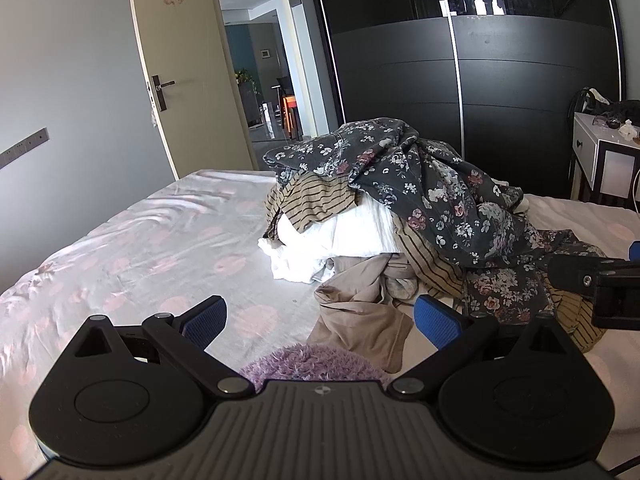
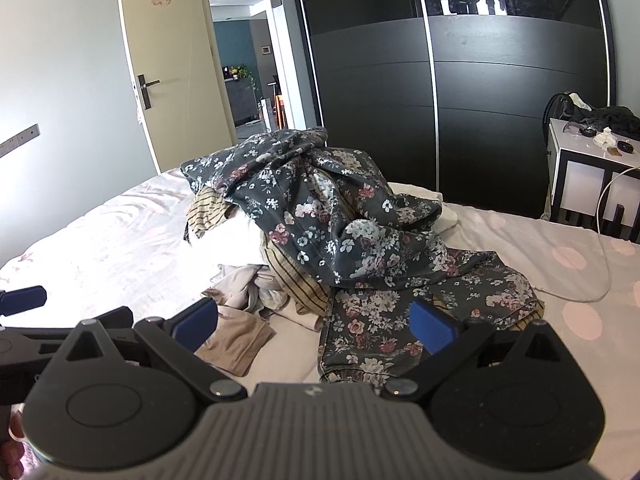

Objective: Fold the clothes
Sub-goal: 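Move both grippers toward the clothes heap on the bed, then grasp the dark floral jeans with the right gripper and lift them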

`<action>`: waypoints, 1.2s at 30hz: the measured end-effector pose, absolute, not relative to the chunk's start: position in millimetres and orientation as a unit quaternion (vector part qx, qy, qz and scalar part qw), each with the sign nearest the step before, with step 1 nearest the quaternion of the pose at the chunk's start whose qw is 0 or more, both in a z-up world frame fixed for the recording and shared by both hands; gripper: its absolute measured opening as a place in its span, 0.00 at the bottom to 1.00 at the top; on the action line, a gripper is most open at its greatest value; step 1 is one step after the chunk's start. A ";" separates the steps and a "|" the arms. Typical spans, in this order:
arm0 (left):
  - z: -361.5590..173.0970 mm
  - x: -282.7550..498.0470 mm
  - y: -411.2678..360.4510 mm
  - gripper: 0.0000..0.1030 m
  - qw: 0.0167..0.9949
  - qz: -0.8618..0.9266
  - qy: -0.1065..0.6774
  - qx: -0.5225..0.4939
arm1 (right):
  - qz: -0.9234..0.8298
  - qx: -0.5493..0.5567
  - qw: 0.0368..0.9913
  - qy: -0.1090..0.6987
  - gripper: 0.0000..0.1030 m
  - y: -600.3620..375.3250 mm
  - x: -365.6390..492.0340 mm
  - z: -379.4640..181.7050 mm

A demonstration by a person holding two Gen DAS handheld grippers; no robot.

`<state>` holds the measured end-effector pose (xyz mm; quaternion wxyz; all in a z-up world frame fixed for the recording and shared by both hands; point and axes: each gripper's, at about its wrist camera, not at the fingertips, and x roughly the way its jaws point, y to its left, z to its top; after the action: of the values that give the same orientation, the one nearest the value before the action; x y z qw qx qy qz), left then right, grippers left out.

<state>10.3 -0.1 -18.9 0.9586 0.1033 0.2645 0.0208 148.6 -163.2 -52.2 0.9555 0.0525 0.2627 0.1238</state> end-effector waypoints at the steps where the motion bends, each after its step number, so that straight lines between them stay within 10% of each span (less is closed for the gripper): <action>1: -18.8 10.3 0.0 0.99 0.959 0.025 0.261 0.107 | 0.126 0.051 0.955 0.262 1.00 -163.0 149.8 -52.7; 36: -36.3 101.6 158.3 0.89 0.929 0.163 0.332 -0.008 | 0.238 -0.031 0.945 0.223 0.95 -89.5 352.6 -50.3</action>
<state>101.6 158.3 -36.3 0.9291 -0.0084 0.3319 0.1627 352.6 -89.5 -50.3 0.9450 -0.0308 0.2226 0.2376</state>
